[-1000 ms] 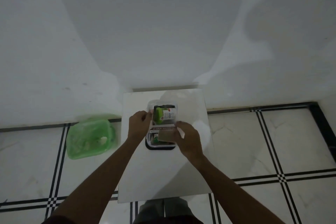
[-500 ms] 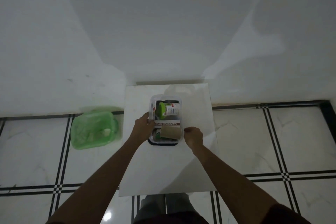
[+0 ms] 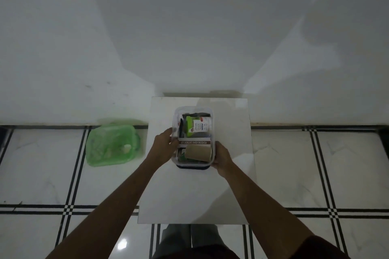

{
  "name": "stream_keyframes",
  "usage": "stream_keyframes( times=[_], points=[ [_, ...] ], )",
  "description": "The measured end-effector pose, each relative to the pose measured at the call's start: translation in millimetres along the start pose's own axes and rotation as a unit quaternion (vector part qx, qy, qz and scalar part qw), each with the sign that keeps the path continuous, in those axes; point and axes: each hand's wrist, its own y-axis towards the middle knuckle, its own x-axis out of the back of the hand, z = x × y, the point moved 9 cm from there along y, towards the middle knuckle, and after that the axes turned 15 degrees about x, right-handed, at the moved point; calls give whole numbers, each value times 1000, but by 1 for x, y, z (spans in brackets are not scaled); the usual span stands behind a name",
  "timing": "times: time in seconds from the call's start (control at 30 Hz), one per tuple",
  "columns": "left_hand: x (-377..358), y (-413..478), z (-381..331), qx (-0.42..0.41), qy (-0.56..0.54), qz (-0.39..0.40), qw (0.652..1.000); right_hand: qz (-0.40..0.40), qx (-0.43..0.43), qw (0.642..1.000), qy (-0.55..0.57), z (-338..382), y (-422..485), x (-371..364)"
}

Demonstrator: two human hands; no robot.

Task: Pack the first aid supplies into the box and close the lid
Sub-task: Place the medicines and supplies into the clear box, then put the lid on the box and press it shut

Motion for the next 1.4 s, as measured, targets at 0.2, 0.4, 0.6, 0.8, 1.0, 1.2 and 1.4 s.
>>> stream_keyframes(
  times=[0.2,0.4,0.6,0.8,1.0,1.2,1.4],
  points=[
    [19,-8,6,20,-50,8,999,76,70,994,-35,25,-13,-11],
    [34,-10,11,8,-56,-19,998,-35,275,925,-259,94,-37,27],
    [18,-2,16,-2,-13,-2,1000,-57,441,838,-316,149,-88,7],
    [3,3,27,10,-42,29,999,-42,513,750,-416,134,-113,-62],
    [13,-3,37,38,-160,48,985,-34,558,677,-479,105,-108,-117],
    [31,-8,33,0,-122,-63,991,-4,555,711,-433,98,-104,-124],
    [30,-10,35,-2,-120,-89,989,-188,346,819,-418,98,-79,-16]
  ],
)
